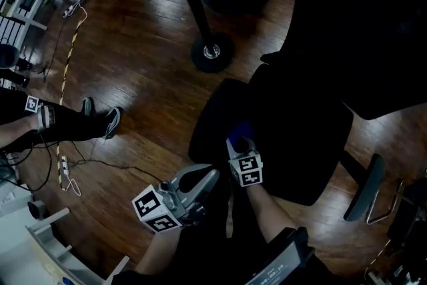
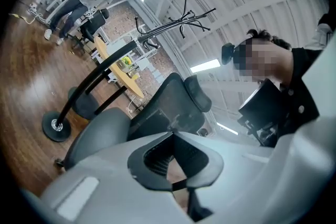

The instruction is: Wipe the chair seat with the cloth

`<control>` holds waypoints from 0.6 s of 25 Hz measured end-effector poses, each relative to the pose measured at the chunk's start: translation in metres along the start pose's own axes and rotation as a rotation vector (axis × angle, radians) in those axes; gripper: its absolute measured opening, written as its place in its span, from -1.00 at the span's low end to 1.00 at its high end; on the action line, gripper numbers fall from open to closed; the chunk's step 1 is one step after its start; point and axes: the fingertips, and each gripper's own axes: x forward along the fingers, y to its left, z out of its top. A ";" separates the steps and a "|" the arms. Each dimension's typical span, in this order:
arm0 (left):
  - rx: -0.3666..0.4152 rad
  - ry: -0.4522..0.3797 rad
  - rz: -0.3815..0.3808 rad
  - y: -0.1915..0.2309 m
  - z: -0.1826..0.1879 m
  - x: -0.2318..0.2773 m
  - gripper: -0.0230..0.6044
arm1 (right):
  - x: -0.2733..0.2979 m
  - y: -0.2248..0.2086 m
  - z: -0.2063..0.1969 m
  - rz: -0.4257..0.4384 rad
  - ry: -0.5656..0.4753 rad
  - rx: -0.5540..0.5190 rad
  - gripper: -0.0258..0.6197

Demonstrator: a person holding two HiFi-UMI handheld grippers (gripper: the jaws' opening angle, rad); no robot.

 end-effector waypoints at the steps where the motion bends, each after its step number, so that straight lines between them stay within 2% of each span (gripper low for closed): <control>1: 0.000 0.003 -0.006 0.000 0.000 0.002 -0.92 | -0.001 0.000 0.000 0.002 -0.002 0.000 -0.73; 4: 0.004 0.030 -0.038 -0.005 -0.005 0.012 -0.92 | -0.013 -0.007 -0.006 -0.010 0.002 0.004 -0.73; 6: 0.006 0.057 -0.058 -0.010 -0.011 0.020 -0.92 | -0.029 -0.023 -0.023 -0.050 0.012 0.028 -0.73; 11: 0.010 0.140 -0.136 -0.027 -0.032 0.048 -0.92 | -0.090 -0.089 -0.068 -0.205 0.049 0.095 -0.73; 15: 0.010 0.232 -0.214 -0.043 -0.059 0.076 -0.92 | -0.161 -0.149 -0.105 -0.380 0.080 0.178 -0.73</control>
